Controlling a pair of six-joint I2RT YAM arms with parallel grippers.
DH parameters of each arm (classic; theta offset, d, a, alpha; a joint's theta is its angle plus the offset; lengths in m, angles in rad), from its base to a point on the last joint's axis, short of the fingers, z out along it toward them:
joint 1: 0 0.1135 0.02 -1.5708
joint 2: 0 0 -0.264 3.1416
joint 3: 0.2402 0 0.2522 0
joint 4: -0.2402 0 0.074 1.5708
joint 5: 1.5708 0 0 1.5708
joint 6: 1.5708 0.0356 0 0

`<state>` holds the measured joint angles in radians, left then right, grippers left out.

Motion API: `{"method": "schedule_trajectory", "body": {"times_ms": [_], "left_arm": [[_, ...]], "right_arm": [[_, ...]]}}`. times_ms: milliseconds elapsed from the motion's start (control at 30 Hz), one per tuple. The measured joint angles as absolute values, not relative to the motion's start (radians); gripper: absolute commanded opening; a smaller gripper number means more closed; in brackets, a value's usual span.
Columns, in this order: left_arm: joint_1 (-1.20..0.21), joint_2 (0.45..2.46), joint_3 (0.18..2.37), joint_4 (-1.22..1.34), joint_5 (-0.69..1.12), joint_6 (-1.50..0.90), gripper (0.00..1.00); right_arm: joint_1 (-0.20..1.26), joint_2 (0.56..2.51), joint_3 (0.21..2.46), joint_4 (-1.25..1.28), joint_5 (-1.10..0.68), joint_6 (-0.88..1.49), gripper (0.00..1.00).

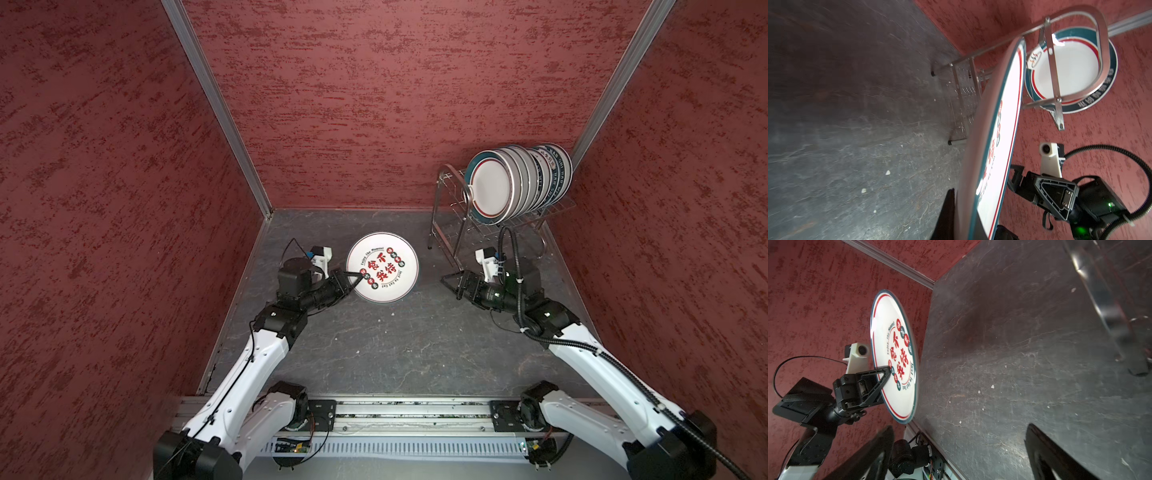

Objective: Unload the plates from the dish rack
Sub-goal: Place a plate at the top-left of the table.

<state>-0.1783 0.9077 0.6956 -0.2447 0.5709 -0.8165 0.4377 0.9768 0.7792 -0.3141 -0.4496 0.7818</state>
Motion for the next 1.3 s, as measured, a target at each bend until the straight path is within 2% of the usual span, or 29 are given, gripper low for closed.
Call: {"method": "schedule_trajectory", "body": {"times_ms": [300, 533, 800, 1000, 1300], "left_arm": [[0.057, 0.94, 0.685, -0.356, 0.547, -0.766, 0.0], [0.19, 1.122, 0.683, -0.313, 0.533, -0.728, 0.0], [0.245, 1.331, 0.771, -0.276, 0.521, -0.664, 0.0], [0.272, 1.477, 0.855, -0.201, 0.527, -0.654, 0.0], [0.277, 1.534, 0.855, -0.175, 0.525, -0.653, 0.0]], "right_arm": [[0.438, 0.952, 0.779, -0.53, -0.237, 0.778, 0.99], [0.438, 0.981, 0.779, -0.683, -0.053, 0.828, 0.99], [0.43, 0.981, 0.776, -0.778, 0.118, 0.921, 0.99], [0.411, 1.032, 0.739, -0.798, 0.177, 0.937, 0.99], [0.367, 1.073, 0.738, -0.799, 0.205, 0.825, 0.99]]}}
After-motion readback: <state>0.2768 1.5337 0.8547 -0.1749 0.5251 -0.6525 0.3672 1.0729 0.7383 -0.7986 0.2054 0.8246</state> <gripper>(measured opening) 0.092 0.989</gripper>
